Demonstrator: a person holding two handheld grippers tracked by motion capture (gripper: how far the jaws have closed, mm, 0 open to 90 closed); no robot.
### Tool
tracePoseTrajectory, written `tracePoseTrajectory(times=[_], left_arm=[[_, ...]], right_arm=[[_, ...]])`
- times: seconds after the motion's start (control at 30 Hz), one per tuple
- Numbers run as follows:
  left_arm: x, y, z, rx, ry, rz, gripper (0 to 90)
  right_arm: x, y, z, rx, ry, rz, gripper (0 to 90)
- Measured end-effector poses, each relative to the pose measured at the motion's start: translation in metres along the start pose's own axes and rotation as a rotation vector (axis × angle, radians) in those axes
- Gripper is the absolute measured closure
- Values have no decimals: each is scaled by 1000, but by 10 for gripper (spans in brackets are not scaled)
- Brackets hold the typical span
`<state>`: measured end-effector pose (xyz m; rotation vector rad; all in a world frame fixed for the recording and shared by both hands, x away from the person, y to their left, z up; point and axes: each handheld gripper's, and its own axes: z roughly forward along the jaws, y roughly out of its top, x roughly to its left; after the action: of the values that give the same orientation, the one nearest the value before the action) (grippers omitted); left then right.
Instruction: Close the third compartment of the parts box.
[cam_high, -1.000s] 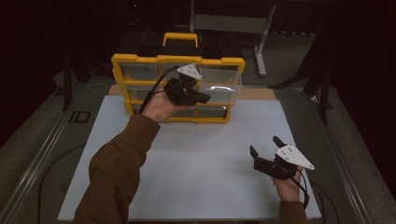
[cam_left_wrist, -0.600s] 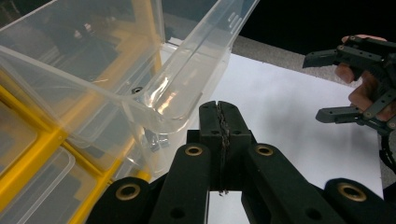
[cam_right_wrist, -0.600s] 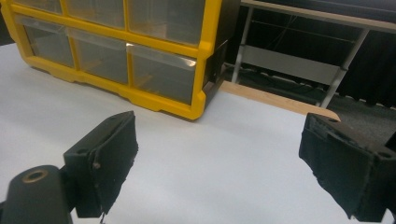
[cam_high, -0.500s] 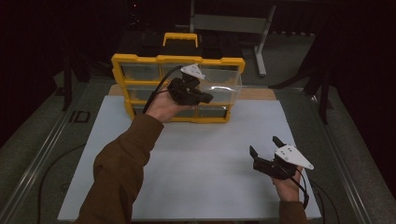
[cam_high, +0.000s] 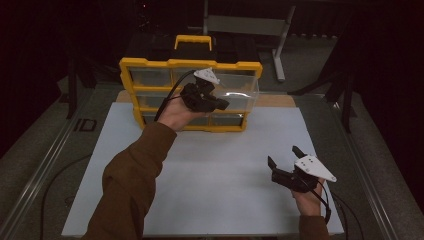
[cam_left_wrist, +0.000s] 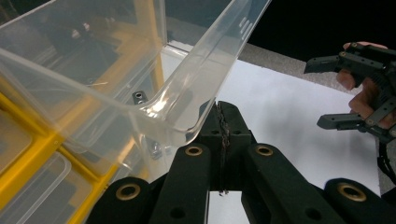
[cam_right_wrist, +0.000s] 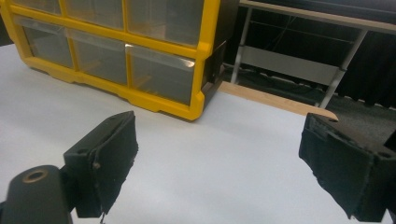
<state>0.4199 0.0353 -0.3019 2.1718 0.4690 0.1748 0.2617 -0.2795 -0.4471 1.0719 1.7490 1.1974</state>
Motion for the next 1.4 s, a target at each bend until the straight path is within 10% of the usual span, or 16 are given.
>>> tracePoseTrajectory(times=[1.4], left_arm=[[8,9,9,-4,13,-7,900]], right_arm=[[-1,0,-1,-4,-4,4,110]])
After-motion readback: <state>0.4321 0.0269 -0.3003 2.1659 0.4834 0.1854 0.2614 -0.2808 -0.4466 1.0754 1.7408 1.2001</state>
